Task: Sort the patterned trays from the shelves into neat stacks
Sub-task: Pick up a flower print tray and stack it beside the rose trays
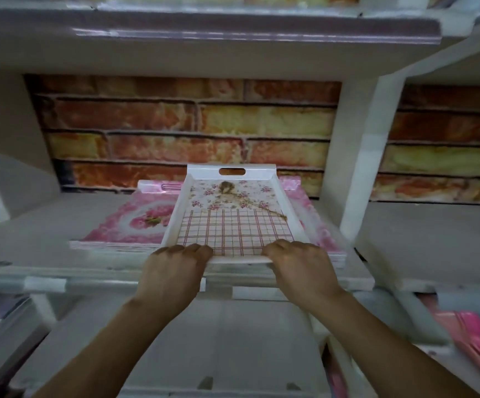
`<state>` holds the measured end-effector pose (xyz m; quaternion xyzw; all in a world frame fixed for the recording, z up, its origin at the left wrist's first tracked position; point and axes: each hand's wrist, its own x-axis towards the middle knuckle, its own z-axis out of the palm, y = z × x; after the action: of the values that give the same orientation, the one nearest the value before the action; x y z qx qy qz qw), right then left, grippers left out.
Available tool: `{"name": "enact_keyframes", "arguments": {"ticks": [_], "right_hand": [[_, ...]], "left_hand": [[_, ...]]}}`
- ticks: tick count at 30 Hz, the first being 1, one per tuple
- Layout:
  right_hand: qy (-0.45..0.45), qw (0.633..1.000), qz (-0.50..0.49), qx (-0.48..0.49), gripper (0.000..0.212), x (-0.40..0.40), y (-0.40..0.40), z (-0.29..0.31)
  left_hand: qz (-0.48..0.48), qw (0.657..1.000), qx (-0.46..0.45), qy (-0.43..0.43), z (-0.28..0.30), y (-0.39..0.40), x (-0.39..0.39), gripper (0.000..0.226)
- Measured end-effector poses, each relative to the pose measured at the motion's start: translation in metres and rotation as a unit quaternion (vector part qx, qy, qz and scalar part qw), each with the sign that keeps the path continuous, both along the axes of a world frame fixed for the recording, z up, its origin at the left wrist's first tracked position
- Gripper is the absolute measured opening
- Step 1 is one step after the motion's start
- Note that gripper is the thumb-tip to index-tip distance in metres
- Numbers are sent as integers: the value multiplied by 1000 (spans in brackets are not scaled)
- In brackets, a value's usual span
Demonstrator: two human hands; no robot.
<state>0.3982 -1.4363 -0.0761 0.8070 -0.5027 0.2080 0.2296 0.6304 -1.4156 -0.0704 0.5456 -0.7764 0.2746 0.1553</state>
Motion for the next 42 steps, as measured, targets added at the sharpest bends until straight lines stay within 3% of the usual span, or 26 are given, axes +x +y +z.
{"name": "enact_keyframes", "arguments": {"ticks": [15,26,29,33,42], "right_hand": [[27,998,-54,25,14,-50,-28,12],[16,997,-33,71,27,-79,-37,20],[15,997,-22,71,31,-86,-37,23],[19,999,-16,37,57,-88,-41,17],[-25,999,15,26,66,-86,-58,-13]], "left_hand": [[-69,997,3,14,-2,-60,-48,32],[-88,996,-9,-1,4,-75,-76,28],[-97,995,-12,22,0,-75,-83,10],[-97,993,-30,67,-2,-74,-88,29],[-95,992,-15,80,-26,-87,-84,48]]}}
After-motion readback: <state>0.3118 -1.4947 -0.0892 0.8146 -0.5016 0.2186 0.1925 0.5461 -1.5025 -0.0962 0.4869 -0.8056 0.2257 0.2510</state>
